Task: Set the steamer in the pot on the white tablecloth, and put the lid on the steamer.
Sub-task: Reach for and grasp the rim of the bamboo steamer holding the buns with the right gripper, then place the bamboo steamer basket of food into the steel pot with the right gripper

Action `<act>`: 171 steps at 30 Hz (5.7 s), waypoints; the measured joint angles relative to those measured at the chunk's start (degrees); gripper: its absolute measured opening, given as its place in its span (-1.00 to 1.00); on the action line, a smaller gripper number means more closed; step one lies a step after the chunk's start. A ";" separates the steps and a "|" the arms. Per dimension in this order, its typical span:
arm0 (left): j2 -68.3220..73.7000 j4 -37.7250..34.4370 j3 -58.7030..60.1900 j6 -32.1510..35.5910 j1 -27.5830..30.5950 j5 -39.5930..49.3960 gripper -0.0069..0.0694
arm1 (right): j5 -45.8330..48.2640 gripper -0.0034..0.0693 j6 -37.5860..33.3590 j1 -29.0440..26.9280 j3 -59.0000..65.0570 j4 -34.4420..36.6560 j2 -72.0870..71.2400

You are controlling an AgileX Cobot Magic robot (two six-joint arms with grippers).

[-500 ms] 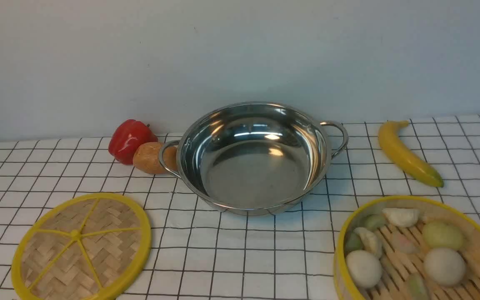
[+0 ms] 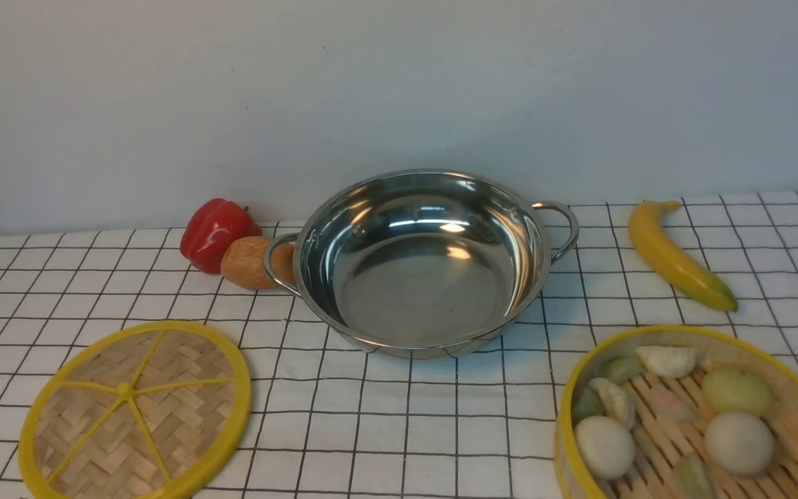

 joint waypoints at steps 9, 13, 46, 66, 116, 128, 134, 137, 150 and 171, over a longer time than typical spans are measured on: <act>0.00 0.00 0.00 0.00 0.00 0.00 -0.18 | 0.00 -0.25 0.00 0.00 0.00 0.00 0.00; 0.00 0.00 0.00 0.00 0.00 0.00 -0.18 | 0.00 -0.25 0.00 0.00 0.00 0.00 0.00; 0.00 0.00 0.00 0.00 0.00 0.00 -0.18 | 2.78 -0.25 6.38 0.00 -24.47 8.12 4.22; 0.00 0.00 0.00 0.00 0.00 0.04 -0.18 | 49.70 -0.25 -35.46 0.00 -44.81 31.61 35.00; 0.00 0.00 0.00 0.00 0.00 0.04 -0.18 | 35.16 0.15 -30.60 33.77 -50.49 9.07 89.57; 0.00 0.00 0.00 0.00 0.00 0.04 -0.18 | 34.20 -0.59 -30.44 33.77 -50.49 9.61 91.74; 0.00 0.00 0.00 0.00 0.00 0.04 -0.18 | 34.53 -0.71 -29.57 33.83 -50.49 9.48 91.74; 0.00 0.00 0.00 0.00 0.00 0.04 -0.18 | 35.18 -0.71 -29.57 33.83 -50.91 9.33 91.74; 0.00 0.00 0.00 0.00 0.00 0.04 -0.18 | 50.56 -0.64 -26.91 33.83 -68.12 7.11 88.43; 0.00 0.00 0.00 0.00 0.00 0.04 -0.18 | 52.29 -0.62 -30.97 33.90 -85.98 2.93 93.83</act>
